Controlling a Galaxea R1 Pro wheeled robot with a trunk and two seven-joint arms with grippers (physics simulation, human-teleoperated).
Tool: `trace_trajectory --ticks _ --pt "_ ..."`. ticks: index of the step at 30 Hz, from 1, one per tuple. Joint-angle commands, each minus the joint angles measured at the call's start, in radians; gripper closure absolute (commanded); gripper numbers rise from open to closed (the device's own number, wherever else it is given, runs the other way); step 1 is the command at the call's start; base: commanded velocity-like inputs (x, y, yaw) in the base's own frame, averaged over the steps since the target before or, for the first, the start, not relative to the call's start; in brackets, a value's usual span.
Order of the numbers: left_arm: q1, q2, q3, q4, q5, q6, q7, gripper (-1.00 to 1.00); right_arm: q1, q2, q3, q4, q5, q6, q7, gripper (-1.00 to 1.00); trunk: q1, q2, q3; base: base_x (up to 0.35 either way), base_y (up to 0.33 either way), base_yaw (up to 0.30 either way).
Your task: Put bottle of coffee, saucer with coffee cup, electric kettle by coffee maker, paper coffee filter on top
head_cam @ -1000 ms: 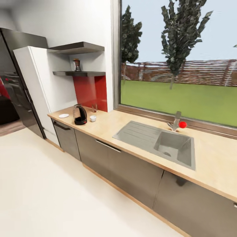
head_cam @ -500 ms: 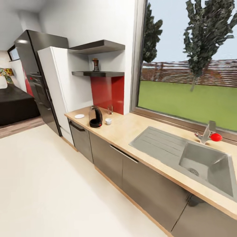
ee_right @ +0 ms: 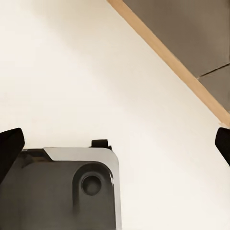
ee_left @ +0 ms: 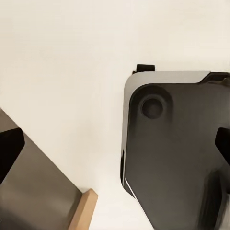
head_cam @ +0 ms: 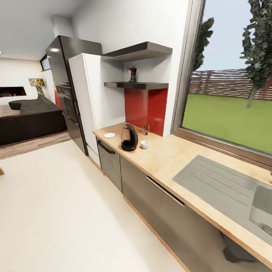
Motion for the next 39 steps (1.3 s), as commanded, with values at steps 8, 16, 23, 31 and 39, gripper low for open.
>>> trace_trajectory --ticks 8,16,23,31,39 --pt "-0.001 -0.001 -0.01 0.002 0.005 -0.004 0.0 -1.0 0.0 0.0 -0.003 0.0 0.001 -0.003 0.001 -1.0 0.001 -0.002 -0.002 0.326 0.157 0.281" --pt "-0.001 0.0 -0.008 0.002 0.006 -0.004 0.0 -1.0 0.0 0.002 -0.003 0.018 0.002 -0.003 0.001 -1.0 0.001 -0.002 -0.001 0.289 0.225 0.281" --pt "-0.001 0.001 -0.008 0.002 0.009 -0.035 0.0 -1.0 0.0 0.003 -0.003 0.041 0.001 -0.003 0.001 -1.0 0.001 -0.002 0.002 0.285 0.225 0.281" --pt "-0.001 -0.001 -0.008 0.002 0.008 -0.045 0.0 -1.0 0.0 0.003 -0.004 0.043 0.001 -0.003 0.001 -1.0 0.001 -0.002 0.005 0.317 0.129 0.28" --pt "-0.001 0.0 -0.008 0.002 0.01 -0.045 0.0 -1.0 0.0 0.001 -0.005 0.043 0.0 -0.004 0.001 -1.0 0.001 -0.002 0.007 0.328 0.129 0.101"
